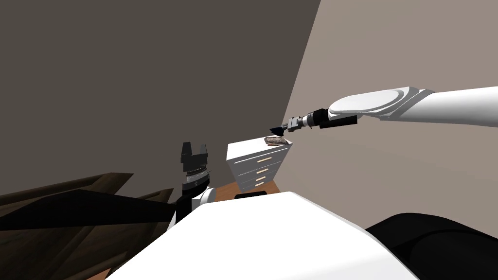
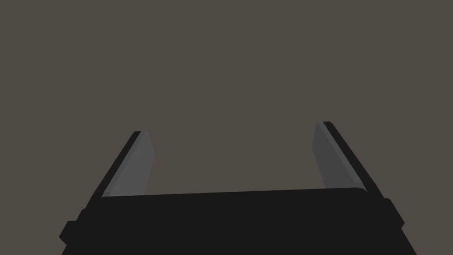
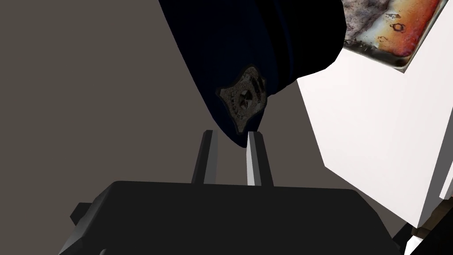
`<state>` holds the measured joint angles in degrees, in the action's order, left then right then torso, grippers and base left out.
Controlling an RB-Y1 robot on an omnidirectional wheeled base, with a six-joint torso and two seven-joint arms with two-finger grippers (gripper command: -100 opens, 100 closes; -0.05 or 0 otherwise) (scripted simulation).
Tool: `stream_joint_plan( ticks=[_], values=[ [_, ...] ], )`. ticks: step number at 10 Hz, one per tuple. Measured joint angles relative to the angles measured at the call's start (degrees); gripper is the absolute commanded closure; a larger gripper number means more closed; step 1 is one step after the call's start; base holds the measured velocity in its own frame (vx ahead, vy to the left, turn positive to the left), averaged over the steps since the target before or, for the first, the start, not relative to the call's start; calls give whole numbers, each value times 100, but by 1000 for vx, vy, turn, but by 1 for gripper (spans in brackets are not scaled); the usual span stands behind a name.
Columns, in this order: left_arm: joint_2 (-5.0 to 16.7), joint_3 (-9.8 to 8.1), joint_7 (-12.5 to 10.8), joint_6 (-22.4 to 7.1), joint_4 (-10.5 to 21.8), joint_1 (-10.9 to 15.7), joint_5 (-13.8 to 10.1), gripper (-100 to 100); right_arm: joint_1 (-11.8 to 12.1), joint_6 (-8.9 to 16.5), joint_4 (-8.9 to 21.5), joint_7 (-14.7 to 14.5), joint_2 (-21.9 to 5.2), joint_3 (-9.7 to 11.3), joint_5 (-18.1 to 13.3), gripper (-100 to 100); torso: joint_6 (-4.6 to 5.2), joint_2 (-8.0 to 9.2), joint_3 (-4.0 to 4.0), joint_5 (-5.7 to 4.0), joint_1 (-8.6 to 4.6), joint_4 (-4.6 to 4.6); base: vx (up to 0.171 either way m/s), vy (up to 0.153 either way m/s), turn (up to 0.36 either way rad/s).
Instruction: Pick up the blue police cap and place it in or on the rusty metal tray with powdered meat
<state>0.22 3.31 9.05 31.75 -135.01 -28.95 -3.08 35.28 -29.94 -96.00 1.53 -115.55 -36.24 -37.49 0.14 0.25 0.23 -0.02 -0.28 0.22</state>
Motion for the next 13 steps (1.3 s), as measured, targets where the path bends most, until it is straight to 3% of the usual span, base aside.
stream_joint_plan(
  ticks=[4,5,6,13],
  values=[
    [0,0,0,0,0,0,0,0,0,2,0,-2,1,2,0,-100,-1,8,5,7,23,3,0,0,0],
    [0,0,0,0,0,0,0,0,0,2,0,-2,1,2,0,0,-1,8,5,8,23,3,0,0,0],
    [0,0,0,0,0,0,0,0,0,2,0,-2,1,2,0,-100,-1,8,5,8,23,3,36,22,-116],
    [-1,1,0,0,0,0,0,0,-300,-920,516,-237,-80,-224,315,-100,-1,13,8,10,31,4,23,30,-70]
  ],
)
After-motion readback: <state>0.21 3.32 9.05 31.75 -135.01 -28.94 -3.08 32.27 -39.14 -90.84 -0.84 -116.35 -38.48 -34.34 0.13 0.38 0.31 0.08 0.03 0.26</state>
